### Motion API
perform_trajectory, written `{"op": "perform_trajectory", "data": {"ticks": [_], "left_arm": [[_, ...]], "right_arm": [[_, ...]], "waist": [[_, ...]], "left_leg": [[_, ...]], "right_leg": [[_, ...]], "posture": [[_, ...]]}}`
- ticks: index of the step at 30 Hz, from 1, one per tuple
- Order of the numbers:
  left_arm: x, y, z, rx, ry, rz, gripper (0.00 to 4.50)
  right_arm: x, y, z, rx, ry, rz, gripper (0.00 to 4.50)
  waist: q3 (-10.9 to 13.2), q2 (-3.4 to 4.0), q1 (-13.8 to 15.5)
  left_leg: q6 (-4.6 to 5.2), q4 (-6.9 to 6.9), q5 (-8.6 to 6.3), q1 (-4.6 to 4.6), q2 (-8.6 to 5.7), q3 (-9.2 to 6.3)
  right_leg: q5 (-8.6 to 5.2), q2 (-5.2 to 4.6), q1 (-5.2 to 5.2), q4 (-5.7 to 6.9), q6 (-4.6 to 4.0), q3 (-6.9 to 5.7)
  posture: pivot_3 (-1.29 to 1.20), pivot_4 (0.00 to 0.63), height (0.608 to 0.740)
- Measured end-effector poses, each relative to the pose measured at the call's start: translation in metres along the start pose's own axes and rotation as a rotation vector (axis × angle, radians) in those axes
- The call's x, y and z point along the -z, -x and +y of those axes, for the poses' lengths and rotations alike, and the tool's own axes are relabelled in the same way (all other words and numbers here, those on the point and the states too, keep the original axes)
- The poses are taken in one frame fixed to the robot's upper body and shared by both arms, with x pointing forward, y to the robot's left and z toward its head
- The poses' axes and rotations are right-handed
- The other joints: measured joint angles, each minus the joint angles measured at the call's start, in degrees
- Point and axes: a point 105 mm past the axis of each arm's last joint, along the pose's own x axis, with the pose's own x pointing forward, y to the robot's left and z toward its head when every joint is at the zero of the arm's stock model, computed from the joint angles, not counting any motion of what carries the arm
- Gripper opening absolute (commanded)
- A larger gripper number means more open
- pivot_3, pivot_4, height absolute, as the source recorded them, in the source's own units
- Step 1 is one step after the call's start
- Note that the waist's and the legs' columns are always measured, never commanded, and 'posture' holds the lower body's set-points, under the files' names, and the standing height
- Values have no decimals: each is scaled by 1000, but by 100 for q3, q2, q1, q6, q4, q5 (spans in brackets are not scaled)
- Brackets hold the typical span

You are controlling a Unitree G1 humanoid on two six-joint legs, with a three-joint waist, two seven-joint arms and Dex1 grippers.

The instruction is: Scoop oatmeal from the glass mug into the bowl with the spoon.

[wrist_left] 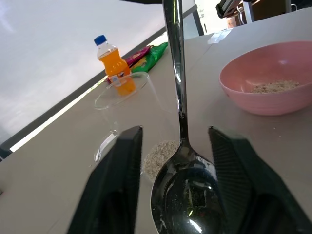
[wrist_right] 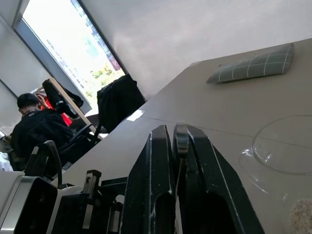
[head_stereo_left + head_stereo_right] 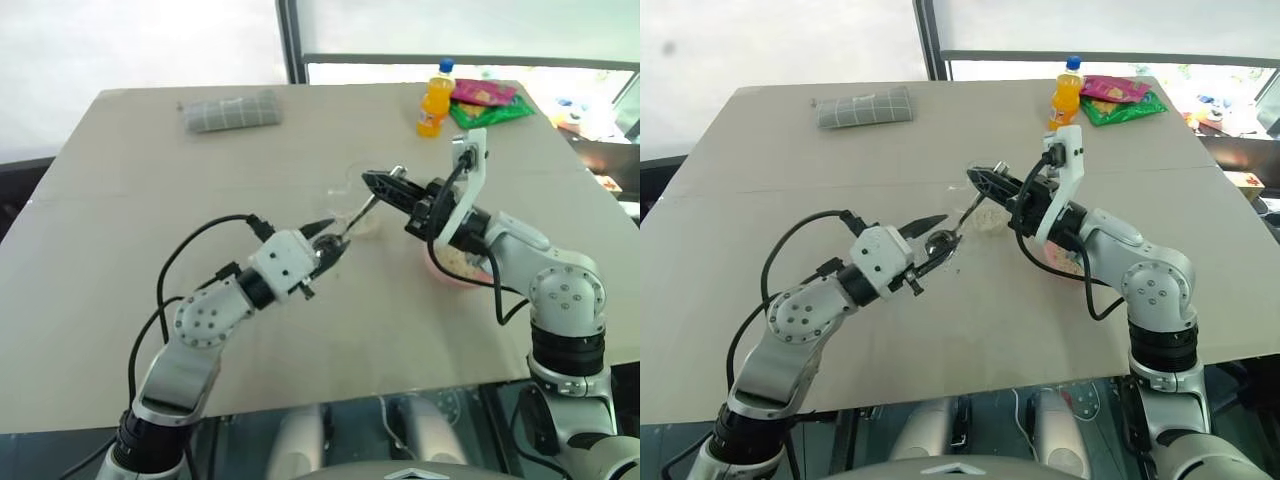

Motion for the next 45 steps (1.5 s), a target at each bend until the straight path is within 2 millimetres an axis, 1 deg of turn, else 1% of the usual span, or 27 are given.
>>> {"op": "perform_trajectory", "data": {"ticks": [3,6,8,13,16,19,20,24,26,27,31,35,39,43,45], "left_arm": [[1,0,4,-45,18,1,3003],[5,5,3,-81,69,13,3003],[4,9,3,-103,78,11,3003],[0,17,5,-186,94,0,3003],[9,21,10,-259,78,45,3003],[29,19,18,-315,42,128,3003],[39,15,21,-340,42,154,3003],[58,0,33,-408,45,187,3003],[63,-7,37,-429,50,186,3003],[65,-13,38,-425,44,179,3003],[73,-27,37,-408,37,165,3003],[82,-40,44,-404,18,162,3003],[82,-54,47,-398,20,134,3003],[80,-65,40,-365,35,105,3003],[78,-67,38,-354,38,93,3003]], "right_arm": [[-6,5,-4,9,-10,-18,0],[-21,15,-11,27,-43,-47,0],[-28,23,-14,38,-59,-61,0],[-45,41,-15,34,-101,-77,0],[-60,55,-23,72,-111,-105,0],[-72,69,-36,144,-101,-131,0],[-78,75,-42,178,-92,-144,0],[-91,88,-56,259,-65,-182,0],[-93,90,-57,270,-53,-186,0],[-94,91,-58,279,-44,-186,0],[-97,92,-60,291,-35,-198,0],[-98,94,-62,315,-24,-207,0],[-98,95,-63,328,-18,-210,0],[-98,100,-66,351,-21,-214,0],[-98,101,-67,358,-20,-217,0]], "waist": [[0,0,1],[0,0,-25],[0,0,-33],[1,1,-57],[1,1,-51],[1,3,-47],[1,3,-46],[1,3,-45],[1,3,-44],[1,3,-49],[1,3,-48],[1,3,-40],[1,3,-23],[1,3,-17],[1,3,-15]], "left_leg": [[0,4,0,0,1,-4],[0,6,0,0,2,-4],[1,6,-1,0,2,-5],[1,7,-1,1,2,-6],[2,12,-1,2,1,-8],[3,17,-1,4,0,-7],[4,21,-1,4,0,-6],[6,25,-2,0,0,-6],[10,25,-5,-1,0,-5],[13,24,-7,-1,0,-3],[14,24,-8,-2,0,-2],[15,26,-8,-3,0,-1],[16,27,-9,-3,-1,3],[21,27,-11,-6,-1,5],[21,27,-12,-6,-1,6]], "right_leg": [[1,-1,3,0,2,0],[2,-2,5,0,3,2],[2,-2,5,0,3,1],[2,-2,7,0,3,2],[3,-1,12,0,4,1],[6,1,16,0,9,0],[7,2,17,0,11,0],[11,2,16,-2,18,4],[12,2,16,-3,18,6],[12,2,16,-3,19,7],[12,1,15,-5,19,7],[14,0,16,-4,21,7],[16,-3,16,-5,26,11],[17,-4,16,-9,27,12],[17,-4,16,-9,27,12]], "posture": [[0,150,740],[0,150,740],[0,150,740],[0,150,740],[0,150,740],[0,150,740],[0,150,740],[0,150,740],[0,150,740],[0,150,740],[0,150,740],[0,150,740],[0,150,740],[0,150,740],[0,150,740]]}}
